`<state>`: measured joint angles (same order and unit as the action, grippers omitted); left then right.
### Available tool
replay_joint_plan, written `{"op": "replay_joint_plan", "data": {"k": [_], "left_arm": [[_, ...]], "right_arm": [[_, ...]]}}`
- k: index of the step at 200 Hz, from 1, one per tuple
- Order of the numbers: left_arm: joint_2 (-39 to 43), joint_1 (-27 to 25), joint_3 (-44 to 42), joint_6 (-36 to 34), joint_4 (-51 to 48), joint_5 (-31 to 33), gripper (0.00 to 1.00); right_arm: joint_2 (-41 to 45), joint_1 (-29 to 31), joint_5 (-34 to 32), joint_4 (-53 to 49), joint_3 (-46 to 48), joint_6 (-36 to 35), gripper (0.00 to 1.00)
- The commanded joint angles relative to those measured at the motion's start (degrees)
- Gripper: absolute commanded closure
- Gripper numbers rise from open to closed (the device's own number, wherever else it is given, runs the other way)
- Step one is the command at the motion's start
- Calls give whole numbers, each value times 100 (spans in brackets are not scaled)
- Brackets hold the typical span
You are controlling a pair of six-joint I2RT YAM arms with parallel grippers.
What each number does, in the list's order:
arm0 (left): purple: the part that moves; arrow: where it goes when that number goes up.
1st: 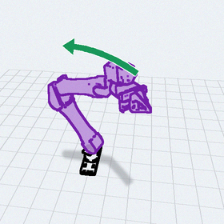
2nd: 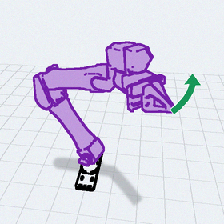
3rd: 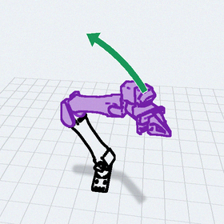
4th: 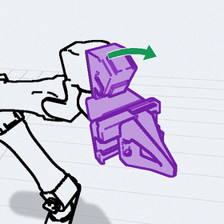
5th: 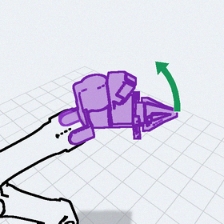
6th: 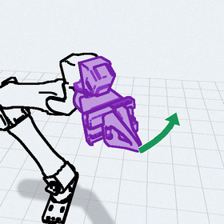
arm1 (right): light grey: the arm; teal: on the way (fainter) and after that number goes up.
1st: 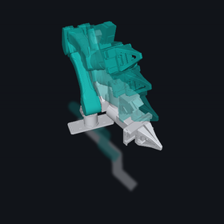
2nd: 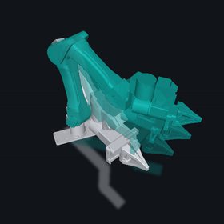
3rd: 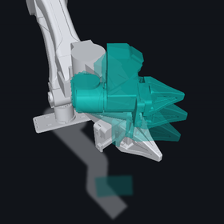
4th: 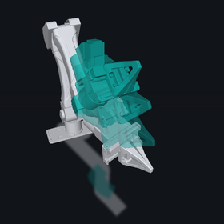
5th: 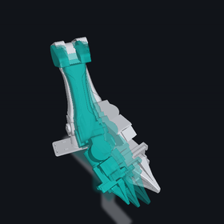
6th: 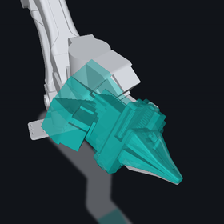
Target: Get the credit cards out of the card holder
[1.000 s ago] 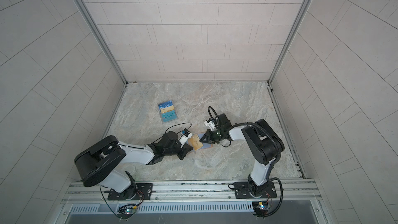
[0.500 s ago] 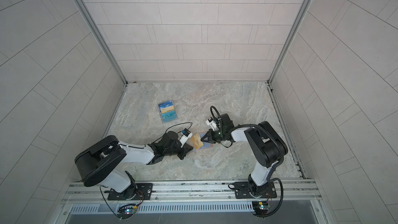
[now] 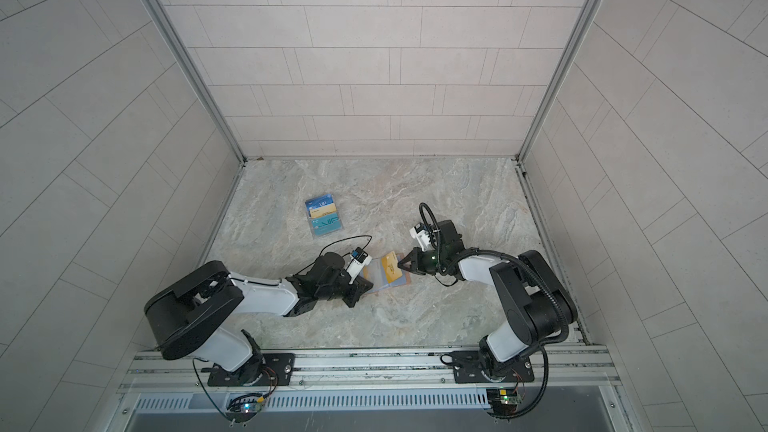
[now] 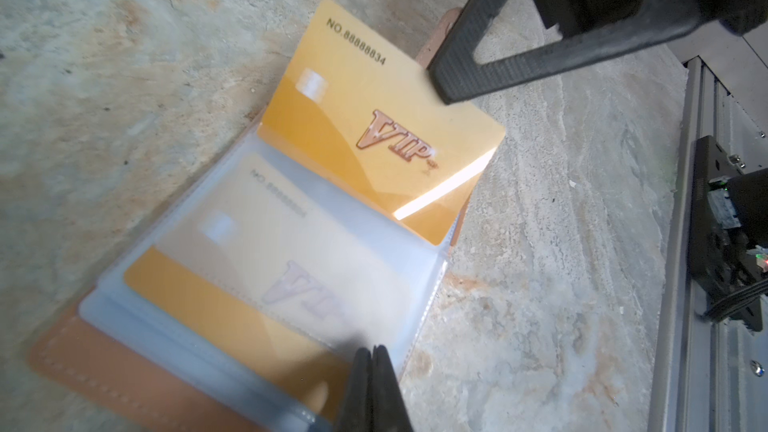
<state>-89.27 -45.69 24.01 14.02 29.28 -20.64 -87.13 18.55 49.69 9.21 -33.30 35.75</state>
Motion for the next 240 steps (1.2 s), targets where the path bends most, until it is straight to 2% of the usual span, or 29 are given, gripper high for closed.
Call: {"op": "replay_joint_plan", "data": {"k": [1, 26, 60, 77, 106, 117, 128, 184, 238, 240], "left_arm": [[-45, -1, 9, 96, -846, 325, 100], [180, 8, 208, 140, -1054, 335, 100], [545, 91, 476, 123, -1373, 246, 76], [756, 213, 509, 118, -1402, 130, 69], [1048, 667, 499, 135, -1233, -759, 58], [1117, 843, 535, 136, -1203, -1215, 43], [1171, 983, 631, 121, -1293, -1642, 38], [1407, 1619, 867, 472, -1003, -3199, 39], [1274, 1651, 915, 797, -646, -3448, 44], [1284, 1785, 913, 806, -632, -3464, 44]], "right_arm": [[312, -44, -241, -438, -39, -298, 100], [485, -61, -215, -600, -60, -388, 100], [474, -59, -49, -652, -114, -428, 100], [463, -62, 87, -604, -110, -419, 100], [574, -62, 447, -645, -183, -471, 100], [655, -62, 542, -773, -187, -549, 100], [739, -47, 619, -804, -187, -571, 100], [1093, 255, 1008, -911, -562, -639, 100], [1271, 581, 1069, -1433, -871, -971, 100], [1283, 582, 1080, -1436, -865, -968, 100]]}}
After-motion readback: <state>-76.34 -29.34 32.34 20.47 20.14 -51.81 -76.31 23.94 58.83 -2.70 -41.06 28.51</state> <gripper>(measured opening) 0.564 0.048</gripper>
